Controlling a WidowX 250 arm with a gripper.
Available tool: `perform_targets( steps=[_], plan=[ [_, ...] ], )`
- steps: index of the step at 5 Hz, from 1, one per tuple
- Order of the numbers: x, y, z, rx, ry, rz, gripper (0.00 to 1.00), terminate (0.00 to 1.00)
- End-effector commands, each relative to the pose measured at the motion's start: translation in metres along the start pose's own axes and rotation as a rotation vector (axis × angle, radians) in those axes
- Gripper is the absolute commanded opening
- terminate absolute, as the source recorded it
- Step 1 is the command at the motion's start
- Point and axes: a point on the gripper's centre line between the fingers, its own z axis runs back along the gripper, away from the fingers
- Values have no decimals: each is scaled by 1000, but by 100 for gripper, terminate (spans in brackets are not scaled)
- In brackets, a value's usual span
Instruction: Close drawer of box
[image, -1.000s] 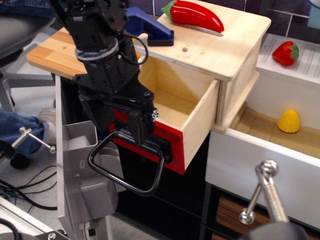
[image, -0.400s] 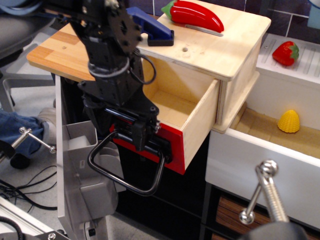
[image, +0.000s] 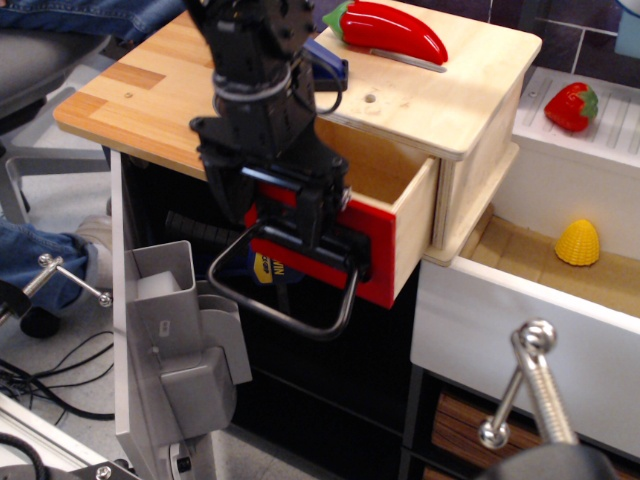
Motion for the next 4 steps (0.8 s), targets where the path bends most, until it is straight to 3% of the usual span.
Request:
perform_targets(
  steps=[1,3,4],
  plan=[
    [43,3,10,28,-91,61,100,0],
    [78,5,6,-2,-69,62,100,0],
    [86,4,11,4,-44,47,100,100]
  ],
)
